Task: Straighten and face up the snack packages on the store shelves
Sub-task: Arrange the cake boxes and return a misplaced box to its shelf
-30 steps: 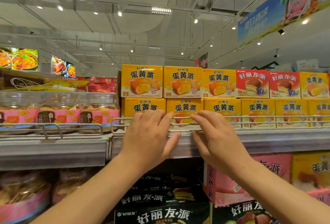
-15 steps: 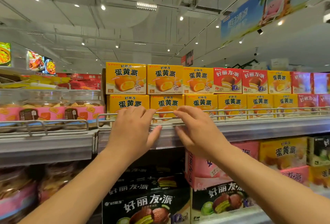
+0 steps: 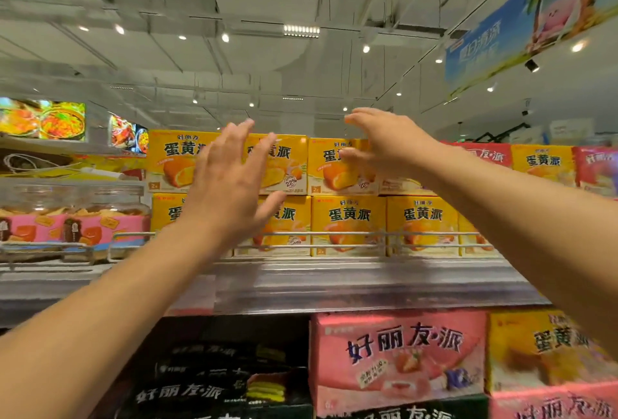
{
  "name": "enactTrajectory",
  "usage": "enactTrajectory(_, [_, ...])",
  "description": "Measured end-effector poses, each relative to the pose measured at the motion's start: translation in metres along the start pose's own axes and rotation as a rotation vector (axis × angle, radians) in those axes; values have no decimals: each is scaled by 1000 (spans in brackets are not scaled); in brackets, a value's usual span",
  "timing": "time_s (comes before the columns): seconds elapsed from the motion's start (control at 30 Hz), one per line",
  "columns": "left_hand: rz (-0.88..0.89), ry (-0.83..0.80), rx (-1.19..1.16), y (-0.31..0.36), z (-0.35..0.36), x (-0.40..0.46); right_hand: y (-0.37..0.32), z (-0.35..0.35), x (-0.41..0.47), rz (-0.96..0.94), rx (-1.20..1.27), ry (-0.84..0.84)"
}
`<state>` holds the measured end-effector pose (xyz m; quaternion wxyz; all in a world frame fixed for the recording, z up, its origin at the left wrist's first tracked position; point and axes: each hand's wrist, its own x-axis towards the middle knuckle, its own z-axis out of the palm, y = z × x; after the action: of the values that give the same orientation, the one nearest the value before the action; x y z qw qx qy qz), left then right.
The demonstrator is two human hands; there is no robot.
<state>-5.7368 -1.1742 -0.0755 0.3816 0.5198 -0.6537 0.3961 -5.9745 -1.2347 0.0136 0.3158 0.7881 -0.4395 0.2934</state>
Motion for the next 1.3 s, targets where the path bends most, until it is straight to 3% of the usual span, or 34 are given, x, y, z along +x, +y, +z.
enactTrajectory(0.1, [-60, -83, 98, 0, 6, 17, 6, 10, 11, -61, 26, -109])
enactTrajectory(0.23, [-78, -135, 130, 2, 15, 17, 10, 13, 18, -111, 16, -81])
enactTrajectory(0.83, [-9, -66, 76, 14, 19, 14, -1, 10, 4, -97, 95, -104])
enactTrajectory(1.07, [184, -26, -130, 88, 23, -13, 6, 21, -88, -171, 141, 225])
enactTrajectory(1.3, [243, -101, -173, 150, 48, -31, 54, 38, -179, 8, 63, 86])
